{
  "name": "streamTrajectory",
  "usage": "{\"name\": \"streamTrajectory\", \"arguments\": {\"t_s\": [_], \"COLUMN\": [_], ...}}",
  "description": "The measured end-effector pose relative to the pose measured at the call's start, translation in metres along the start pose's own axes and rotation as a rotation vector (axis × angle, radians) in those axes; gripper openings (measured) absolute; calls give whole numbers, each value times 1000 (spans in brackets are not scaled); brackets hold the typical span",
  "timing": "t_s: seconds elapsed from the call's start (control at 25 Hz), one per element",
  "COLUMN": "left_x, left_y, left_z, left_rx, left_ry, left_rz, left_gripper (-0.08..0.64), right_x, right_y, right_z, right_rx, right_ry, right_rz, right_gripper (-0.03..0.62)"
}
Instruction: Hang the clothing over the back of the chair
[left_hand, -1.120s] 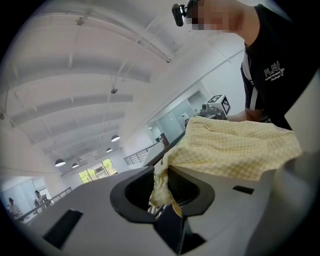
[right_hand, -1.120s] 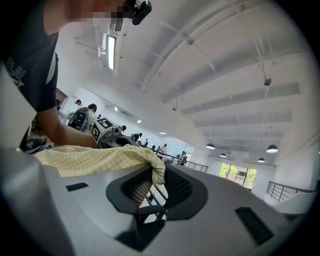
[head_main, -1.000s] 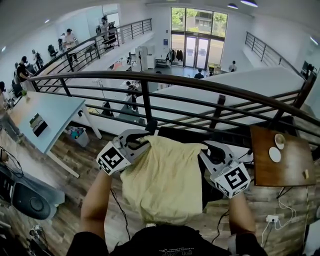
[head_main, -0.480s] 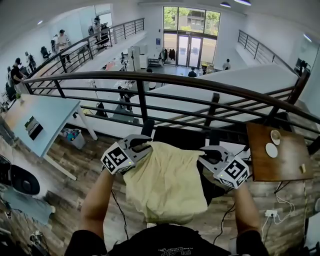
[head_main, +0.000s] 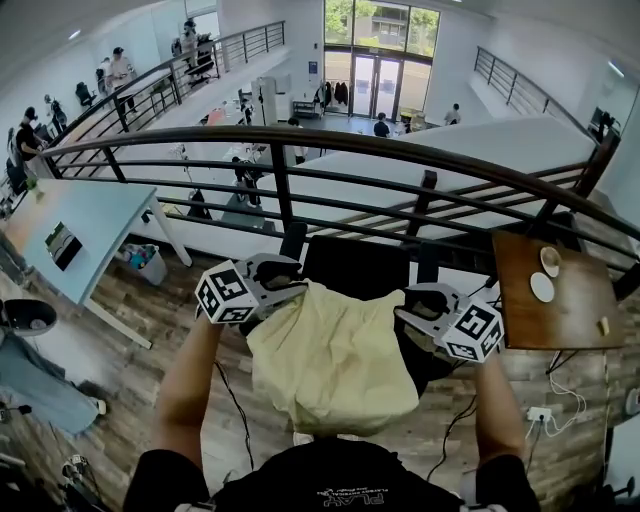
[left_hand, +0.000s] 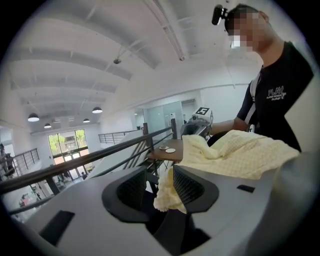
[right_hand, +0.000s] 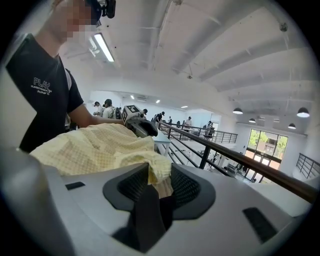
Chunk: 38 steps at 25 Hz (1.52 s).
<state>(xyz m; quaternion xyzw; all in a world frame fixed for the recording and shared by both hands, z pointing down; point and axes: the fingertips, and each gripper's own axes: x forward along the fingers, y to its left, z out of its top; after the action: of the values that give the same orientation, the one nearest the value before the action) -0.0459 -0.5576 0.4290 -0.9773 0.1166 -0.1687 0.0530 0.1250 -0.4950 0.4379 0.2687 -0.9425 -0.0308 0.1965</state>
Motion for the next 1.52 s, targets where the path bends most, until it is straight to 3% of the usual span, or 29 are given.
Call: {"name": "streamTrajectory", "arguments": {"t_s": [0.32, 0.44, 0.64, 0.92, 1.32, 1.52], "left_x": [-24, -27, -41, -67, -73, -65], "left_y": [9, 12, 27, 40, 19, 11], "left_z": [-4, -2, 10, 39, 88, 95], "left_rx": [-102, -92, -75, -49, -9, 35], "left_ry": [-87, -106, -184, -302, -400, -357], "left_rz": [23, 64, 192, 365, 418, 426], "left_gripper": [178, 175, 95, 24, 14, 14], "right_x": [-5, 0, 9, -6, -34, -34], "right_y": [-4, -6, -10, -24, -16, -10], "right_z": [7, 15, 23, 48, 96, 106], "right_rx": [21, 8, -13, -35, -85, -114], "right_ry": [-47, -76, -102, -196, -370, -389], "right_rz": [-49, -71, -115, -270, -360, -367], "right_gripper": [140, 137, 105, 42, 21, 20]}}
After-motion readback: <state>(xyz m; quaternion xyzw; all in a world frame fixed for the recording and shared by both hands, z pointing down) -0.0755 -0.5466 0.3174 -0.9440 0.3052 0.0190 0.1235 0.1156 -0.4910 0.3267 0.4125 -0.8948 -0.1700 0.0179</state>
